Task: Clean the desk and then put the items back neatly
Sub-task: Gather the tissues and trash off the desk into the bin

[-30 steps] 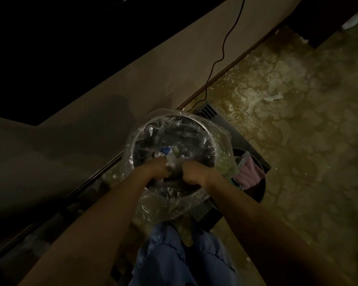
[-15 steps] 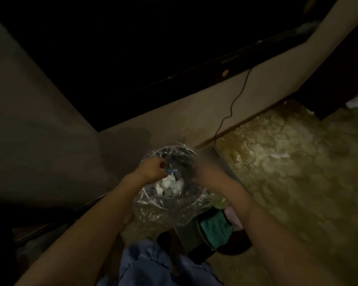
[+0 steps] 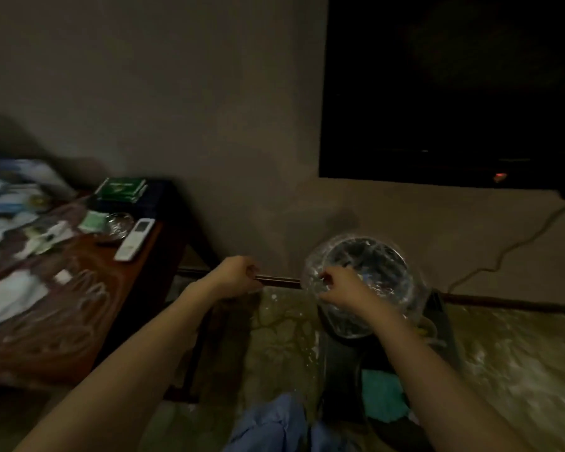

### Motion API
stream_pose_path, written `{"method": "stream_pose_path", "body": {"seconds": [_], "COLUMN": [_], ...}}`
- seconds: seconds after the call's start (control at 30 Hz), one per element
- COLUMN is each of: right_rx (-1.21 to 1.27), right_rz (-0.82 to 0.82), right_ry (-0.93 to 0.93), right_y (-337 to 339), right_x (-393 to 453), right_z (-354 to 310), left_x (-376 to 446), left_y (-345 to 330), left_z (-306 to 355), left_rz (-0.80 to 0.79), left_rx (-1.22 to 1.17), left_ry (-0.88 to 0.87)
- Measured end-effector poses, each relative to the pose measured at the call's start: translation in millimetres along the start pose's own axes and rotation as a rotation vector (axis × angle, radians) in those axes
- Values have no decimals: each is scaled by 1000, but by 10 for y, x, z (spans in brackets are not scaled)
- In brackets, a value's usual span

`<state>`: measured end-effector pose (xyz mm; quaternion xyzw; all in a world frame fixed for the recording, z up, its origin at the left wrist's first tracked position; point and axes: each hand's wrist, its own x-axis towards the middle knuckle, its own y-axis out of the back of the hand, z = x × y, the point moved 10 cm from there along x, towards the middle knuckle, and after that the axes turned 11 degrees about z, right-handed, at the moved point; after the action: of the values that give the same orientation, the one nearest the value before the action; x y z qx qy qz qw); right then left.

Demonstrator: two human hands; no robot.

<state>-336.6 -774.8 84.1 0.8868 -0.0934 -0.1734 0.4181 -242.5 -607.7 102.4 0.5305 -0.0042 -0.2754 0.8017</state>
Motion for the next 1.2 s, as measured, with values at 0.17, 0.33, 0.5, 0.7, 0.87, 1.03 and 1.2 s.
{"method": "stream_pose_path", "body": {"seconds": [0.17, 0.33, 0.5, 0.7, 0.87, 1.03, 1.2], "right_rx": [-15, -29, -52, -13, -12, -67, -59], "right_rz": [-130, -252, -314, -318, -387, -391, -377], "right_ry": [187, 353, 433, 460, 478, 464, 425], "right_y": [-664, -1347, -1987, -2622, -3133, -3408, -3684], "right_x": [-110, -388, -807, -1107, -1258, -1074, -578], "right_z": [-958, -1937, -2737, -3484, -3901, -4028, -4213], "left_x": [-756, -1558, -2256, -2843, -3160, -3052, -2614], "left_y": [392, 789, 1038, 1266, 1441, 1527, 1468], "left_z": [-973, -1985, -2808, -3564, -4199, -4558, -4970], "left_rz": [67, 172, 305, 383, 408, 427, 362], "left_rx": [-87, -127, -190, -272, -283, -323, -381], "left_ry": [165, 328, 444, 485, 544, 559, 564]}}
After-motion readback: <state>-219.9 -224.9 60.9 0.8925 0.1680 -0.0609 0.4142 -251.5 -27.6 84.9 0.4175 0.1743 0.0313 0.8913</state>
